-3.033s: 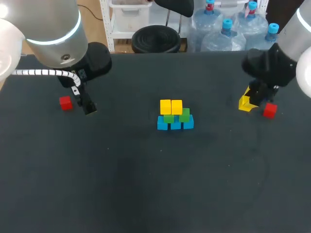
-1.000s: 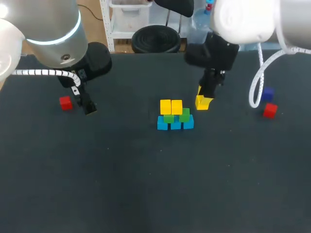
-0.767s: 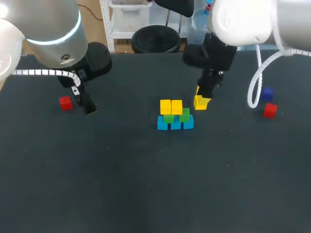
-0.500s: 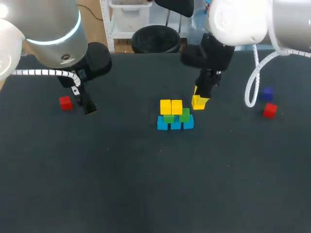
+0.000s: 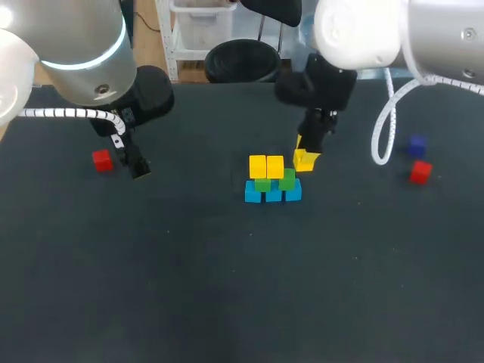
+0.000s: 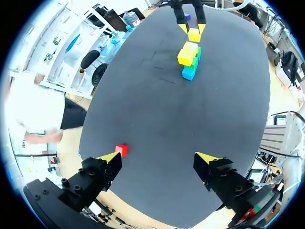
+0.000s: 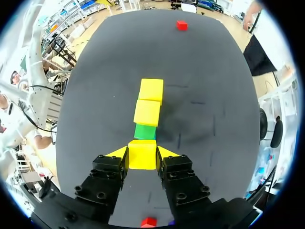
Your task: Place the blue cubes, place green cubes on the blue cubes, place the yellow cubes on the green cubes, then place the red cubes on the yellow cubes, and place purple cube on the red cubes.
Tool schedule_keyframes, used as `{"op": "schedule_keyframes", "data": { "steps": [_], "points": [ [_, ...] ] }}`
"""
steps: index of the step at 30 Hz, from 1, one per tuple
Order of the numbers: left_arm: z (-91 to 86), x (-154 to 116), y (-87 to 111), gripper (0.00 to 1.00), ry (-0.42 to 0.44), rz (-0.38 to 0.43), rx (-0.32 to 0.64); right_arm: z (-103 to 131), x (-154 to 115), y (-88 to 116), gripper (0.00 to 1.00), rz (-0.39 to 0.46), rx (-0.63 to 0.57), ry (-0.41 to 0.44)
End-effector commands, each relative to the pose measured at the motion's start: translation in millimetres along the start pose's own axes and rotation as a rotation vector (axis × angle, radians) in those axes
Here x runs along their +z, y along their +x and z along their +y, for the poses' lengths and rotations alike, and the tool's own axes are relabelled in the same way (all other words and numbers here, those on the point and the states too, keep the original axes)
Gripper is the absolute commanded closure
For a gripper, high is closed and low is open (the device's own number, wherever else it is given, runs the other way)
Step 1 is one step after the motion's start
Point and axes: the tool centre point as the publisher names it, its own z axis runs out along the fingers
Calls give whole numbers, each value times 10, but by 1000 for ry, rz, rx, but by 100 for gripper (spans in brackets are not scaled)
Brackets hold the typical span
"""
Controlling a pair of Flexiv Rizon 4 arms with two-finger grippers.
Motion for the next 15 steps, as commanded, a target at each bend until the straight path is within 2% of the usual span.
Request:
{"op": "schedule_keyframes", "data": {
  "steps": [1, 15],
  "points": [
    [6, 1, 8, 0, 2, -3, 2, -44, 21, -10, 100, 0, 7, -11],
    [6, 1, 8, 0, 2, -3, 2, 8, -25, -107, 100, 19, 41, -28]
  ]
}}
